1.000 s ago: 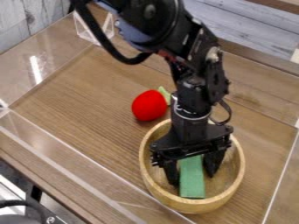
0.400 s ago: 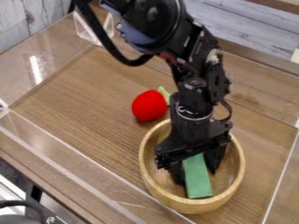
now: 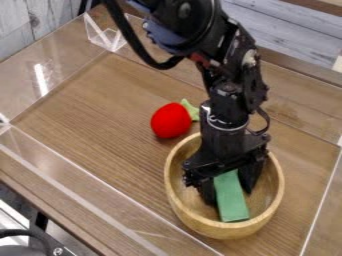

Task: Remove the green block from the brown bowl and put it on the table

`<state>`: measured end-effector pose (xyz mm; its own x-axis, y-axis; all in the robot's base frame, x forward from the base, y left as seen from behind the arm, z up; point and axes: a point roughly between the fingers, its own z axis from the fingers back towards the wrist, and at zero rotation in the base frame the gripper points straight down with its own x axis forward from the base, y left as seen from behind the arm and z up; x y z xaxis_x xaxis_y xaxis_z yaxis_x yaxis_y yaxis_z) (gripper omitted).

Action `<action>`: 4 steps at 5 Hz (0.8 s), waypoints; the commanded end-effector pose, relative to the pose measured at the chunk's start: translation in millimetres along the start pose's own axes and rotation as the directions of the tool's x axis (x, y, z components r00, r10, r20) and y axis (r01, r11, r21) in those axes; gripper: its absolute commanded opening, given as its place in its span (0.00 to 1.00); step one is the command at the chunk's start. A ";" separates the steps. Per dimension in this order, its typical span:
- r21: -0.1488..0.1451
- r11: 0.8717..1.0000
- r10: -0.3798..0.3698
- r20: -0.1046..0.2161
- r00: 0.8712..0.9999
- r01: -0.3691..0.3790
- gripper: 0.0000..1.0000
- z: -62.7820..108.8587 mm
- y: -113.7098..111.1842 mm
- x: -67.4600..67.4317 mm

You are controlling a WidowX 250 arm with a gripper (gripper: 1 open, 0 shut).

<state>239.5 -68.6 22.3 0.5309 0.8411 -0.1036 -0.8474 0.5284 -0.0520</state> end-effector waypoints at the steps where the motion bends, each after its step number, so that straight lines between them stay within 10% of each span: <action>1: -0.015 0.998 0.065 0.013 0.998 -0.065 1.00 12.2 -4.5 9.9; 2: -0.023 0.992 0.128 0.016 0.992 -0.127 1.00 22.4 -7.0 15.8; 3: -0.026 0.984 0.174 0.017 0.985 -0.174 0.00 31.9 -3.4 17.3; 4: -0.040 0.976 0.213 0.003 0.977 -0.213 0.00 56.0 -1.0 18.7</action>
<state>242.6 -47.1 62.4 0.3428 0.9318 -0.1195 -0.9390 0.3436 -0.0149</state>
